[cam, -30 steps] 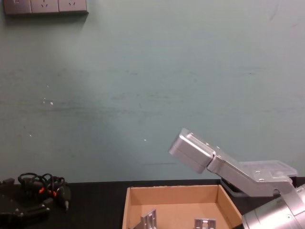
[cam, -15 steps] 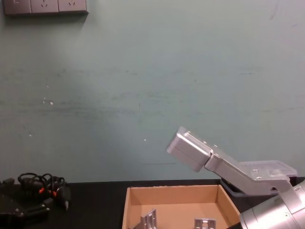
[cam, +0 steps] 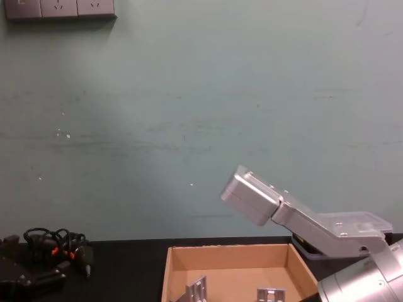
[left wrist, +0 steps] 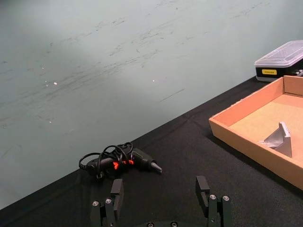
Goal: Use one hand to pick up the angle iron from the table and place it into the box.
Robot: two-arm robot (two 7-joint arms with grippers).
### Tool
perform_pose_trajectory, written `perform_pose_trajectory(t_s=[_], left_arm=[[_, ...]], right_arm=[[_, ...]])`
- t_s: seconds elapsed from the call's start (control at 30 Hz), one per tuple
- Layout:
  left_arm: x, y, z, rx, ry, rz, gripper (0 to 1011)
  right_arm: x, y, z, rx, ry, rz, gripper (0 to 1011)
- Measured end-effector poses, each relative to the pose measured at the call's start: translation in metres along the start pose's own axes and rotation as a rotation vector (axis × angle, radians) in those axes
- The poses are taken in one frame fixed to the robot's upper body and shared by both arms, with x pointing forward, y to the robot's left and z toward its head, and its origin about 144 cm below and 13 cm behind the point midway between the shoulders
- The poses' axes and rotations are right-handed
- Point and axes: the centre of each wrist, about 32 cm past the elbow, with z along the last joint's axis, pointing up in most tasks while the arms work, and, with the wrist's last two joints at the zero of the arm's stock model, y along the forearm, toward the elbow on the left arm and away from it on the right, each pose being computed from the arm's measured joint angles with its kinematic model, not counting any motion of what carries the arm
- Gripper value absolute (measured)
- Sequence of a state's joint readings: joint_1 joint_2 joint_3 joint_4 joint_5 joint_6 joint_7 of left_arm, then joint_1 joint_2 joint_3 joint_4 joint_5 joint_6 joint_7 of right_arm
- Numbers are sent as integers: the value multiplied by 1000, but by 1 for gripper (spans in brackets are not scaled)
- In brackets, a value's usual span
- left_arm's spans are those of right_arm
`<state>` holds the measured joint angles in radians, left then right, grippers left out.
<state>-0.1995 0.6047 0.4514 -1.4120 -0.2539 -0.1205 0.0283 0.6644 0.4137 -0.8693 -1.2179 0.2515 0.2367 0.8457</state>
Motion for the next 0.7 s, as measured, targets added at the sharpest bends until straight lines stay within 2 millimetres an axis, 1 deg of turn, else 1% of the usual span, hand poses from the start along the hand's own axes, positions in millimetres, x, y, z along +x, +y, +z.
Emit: perform_pose_trajectory(t_s=[0.2, 0.37, 0.5, 0.53, 0.7], left_arm=[[0, 0, 0, 0, 0, 0, 1000], [0, 0, 0, 0, 0, 0, 1000], [0, 0, 0, 0, 0, 0, 1000], [0, 0, 0, 0, 0, 0, 1000], [0, 0, 0, 0, 0, 0, 1000]], right_arm=[[-3, -2, 2, 14, -5, -3, 457], [-5, -8, 4, 43, -1, -28, 458], [-9, -19, 4, 96, 23, -72, 458], [-9, -19, 4, 96, 23, -72, 457], [-14, -35, 4, 152, 48, -148, 458]])
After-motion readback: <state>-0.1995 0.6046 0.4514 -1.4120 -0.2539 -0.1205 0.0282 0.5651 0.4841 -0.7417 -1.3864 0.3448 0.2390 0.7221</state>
